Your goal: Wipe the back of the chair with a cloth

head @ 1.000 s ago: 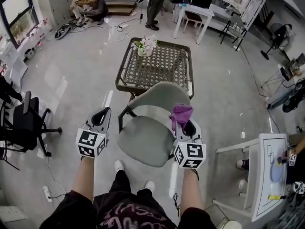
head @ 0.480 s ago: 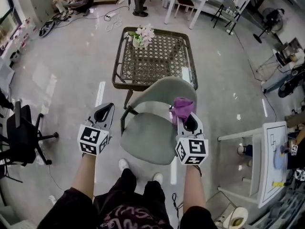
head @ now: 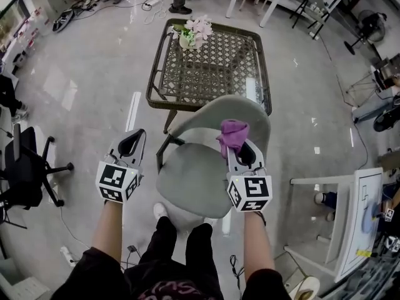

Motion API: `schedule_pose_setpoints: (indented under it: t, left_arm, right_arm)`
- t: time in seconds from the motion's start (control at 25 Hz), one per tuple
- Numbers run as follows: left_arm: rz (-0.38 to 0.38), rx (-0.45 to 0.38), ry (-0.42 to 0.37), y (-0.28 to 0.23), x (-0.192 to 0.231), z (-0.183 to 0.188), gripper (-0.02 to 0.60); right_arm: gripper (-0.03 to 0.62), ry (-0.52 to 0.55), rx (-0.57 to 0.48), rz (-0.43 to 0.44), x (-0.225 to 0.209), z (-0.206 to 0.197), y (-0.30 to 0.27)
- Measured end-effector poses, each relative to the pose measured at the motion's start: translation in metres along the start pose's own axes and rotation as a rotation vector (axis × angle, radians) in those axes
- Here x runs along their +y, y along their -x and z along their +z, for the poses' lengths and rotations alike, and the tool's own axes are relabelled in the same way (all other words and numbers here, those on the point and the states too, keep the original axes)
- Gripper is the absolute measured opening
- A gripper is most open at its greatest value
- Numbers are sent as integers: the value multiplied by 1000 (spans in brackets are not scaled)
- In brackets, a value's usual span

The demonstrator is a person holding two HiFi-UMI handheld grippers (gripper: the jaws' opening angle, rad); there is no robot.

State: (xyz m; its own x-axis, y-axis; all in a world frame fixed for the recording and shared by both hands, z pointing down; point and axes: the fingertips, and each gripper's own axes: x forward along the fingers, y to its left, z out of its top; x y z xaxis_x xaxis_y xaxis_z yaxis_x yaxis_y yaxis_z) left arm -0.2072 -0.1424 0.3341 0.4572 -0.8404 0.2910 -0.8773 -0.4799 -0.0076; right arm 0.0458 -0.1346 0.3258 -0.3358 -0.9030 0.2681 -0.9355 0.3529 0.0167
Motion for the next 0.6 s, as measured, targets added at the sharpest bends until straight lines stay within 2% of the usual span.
schedule_pose_setpoints:
  t: [0.36, 0.6]
  left_arm:
    - [80, 17, 10, -33, 29, -44, 8]
    - [63, 41, -33, -65, 30, -81, 9]
  right_arm:
    - [92, 0, 11, 93, 3, -51, -62]
    - [92, -24, 32, 124, -2, -94, -106]
